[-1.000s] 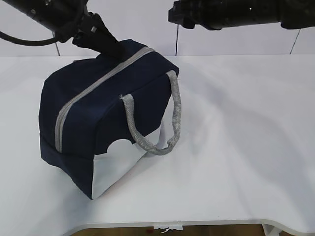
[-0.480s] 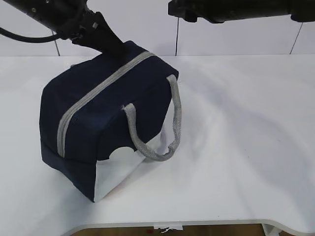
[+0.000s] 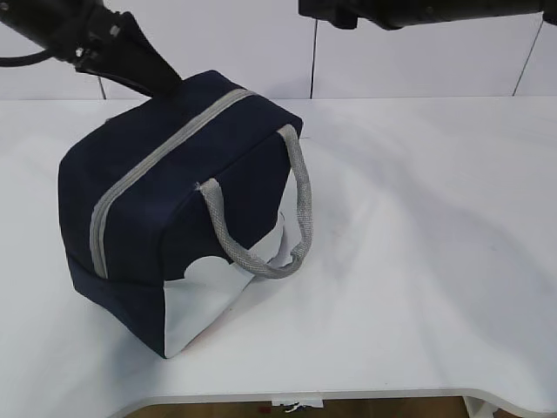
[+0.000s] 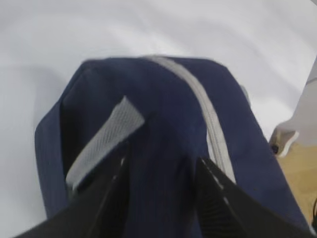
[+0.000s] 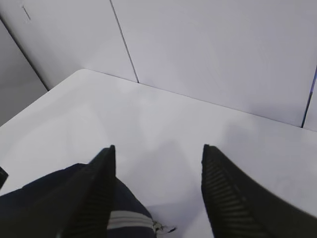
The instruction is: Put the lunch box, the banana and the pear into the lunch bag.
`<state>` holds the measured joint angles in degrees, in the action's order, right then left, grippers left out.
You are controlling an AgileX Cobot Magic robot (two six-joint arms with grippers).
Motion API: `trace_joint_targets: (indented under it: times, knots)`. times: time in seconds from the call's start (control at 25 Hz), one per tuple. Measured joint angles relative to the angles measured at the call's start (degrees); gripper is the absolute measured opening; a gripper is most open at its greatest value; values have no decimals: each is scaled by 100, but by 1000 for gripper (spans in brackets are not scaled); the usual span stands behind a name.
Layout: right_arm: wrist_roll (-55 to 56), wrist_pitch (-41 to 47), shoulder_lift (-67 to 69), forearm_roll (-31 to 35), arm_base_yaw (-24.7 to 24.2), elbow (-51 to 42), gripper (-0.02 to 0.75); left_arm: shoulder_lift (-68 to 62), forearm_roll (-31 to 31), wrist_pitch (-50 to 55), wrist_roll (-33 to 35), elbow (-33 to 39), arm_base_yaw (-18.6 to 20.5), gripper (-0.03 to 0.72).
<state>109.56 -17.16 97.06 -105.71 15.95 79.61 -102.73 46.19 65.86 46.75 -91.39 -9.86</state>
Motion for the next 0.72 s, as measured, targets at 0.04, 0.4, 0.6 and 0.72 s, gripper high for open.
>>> trace_joint_targets:
  times: [0.04, 0.4, 0.6, 0.72]
  knots:
    - [-24, -12, -61, 0, 0, -74, 420, 49, -81, 144, -44, 0, 42, 333]
    - [-36, -134, -638, -12, 0, -561, 420, 604, -1307, 404, -1060, 0, 212, 335]
    - [-47, -191, -1089, -12, 0, -935, 420, 1132, -2478, 471, -2203, 16, 212, 319]
    - [-47, -251, -1415, -12, 0, -1197, 421, 1555, -2936, 528, -2576, 62, 212, 297]
